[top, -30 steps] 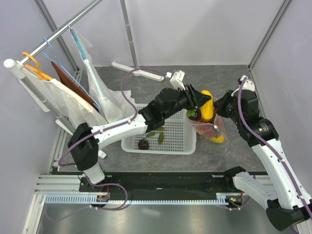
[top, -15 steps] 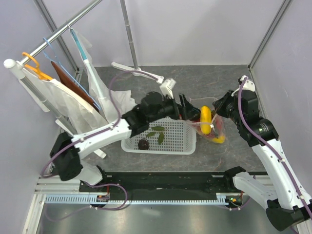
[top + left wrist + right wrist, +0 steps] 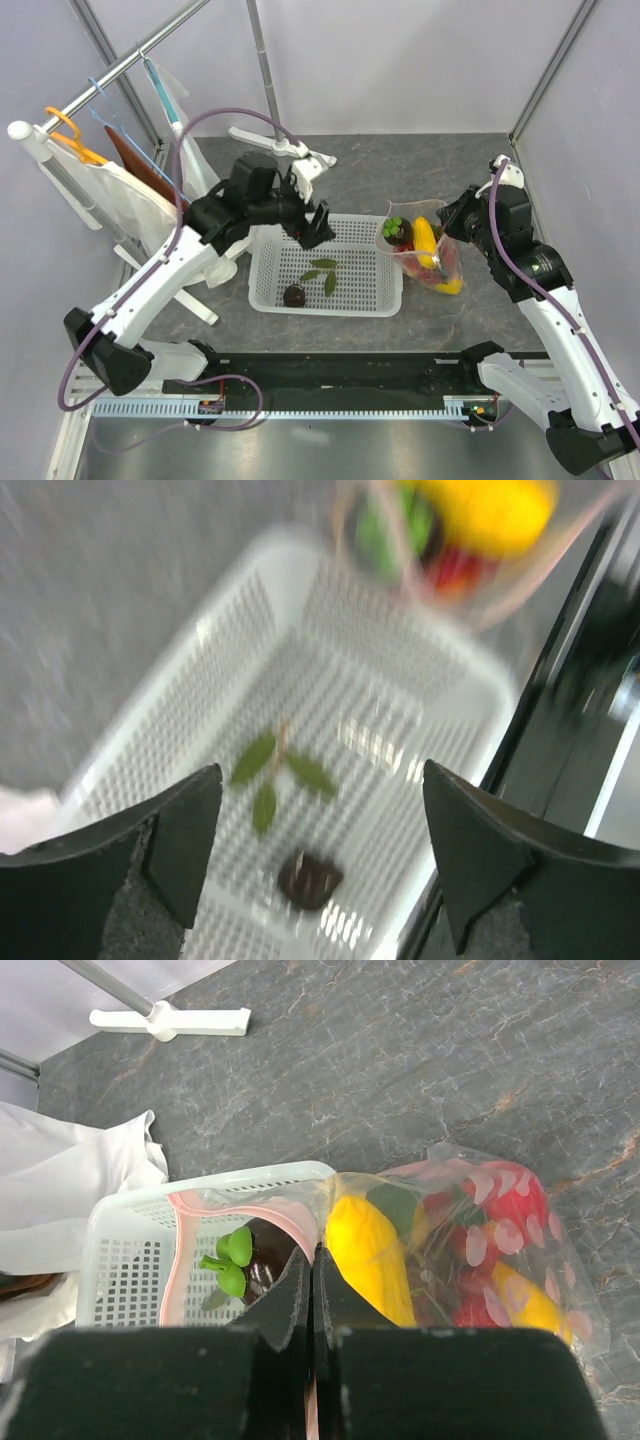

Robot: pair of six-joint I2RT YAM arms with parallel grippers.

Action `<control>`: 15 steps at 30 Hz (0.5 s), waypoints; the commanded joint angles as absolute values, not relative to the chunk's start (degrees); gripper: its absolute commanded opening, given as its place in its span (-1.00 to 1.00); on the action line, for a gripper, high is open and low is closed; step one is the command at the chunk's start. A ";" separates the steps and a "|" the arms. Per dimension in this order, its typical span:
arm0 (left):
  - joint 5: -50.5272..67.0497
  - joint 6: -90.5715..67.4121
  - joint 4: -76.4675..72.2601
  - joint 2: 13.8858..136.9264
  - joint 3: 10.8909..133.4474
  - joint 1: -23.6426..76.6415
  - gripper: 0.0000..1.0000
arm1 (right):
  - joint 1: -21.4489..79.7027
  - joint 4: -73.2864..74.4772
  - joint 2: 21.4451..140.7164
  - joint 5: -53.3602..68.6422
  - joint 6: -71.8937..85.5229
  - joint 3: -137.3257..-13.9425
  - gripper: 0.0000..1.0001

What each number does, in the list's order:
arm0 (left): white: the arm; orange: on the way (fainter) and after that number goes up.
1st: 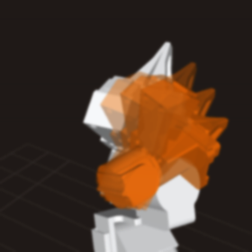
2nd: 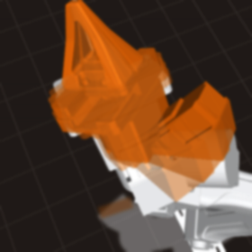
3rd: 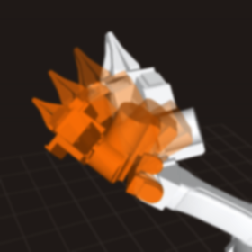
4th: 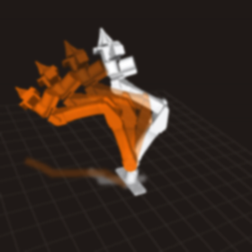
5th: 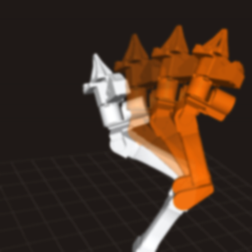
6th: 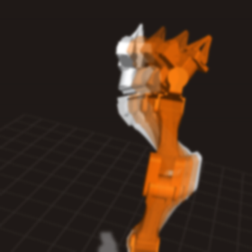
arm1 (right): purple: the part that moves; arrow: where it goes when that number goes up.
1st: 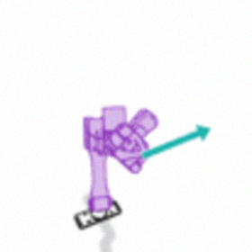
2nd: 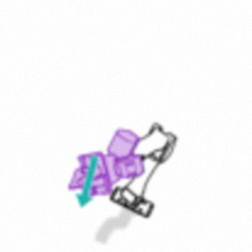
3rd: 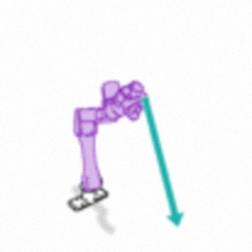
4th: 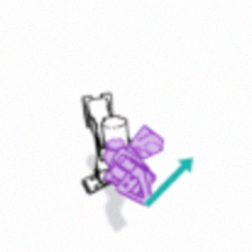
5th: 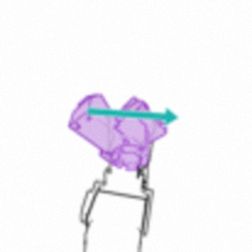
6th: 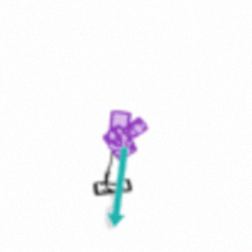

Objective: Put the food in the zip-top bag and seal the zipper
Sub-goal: Place the fake fruit in the zipper food storage bag, then pick up the fake fruit from the bin.

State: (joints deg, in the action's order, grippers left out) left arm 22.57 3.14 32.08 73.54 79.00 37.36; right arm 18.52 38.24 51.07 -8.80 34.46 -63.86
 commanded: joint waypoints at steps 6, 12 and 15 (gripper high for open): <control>14.60 25.83 62.84 87.09 77.70 37.62 0.66 | 18.37 36.65 49.66 -7.82 33.93 -64.42 -1.00; 11.86 28.82 65.82 92.45 77.43 38.49 0.67 | 18.37 36.65 49.66 -7.73 33.75 -63.72 -1.00; 14.23 29.97 67.41 94.22 77.43 38.76 0.67 | 18.46 36.47 49.75 -7.65 33.58 -63.90 -1.00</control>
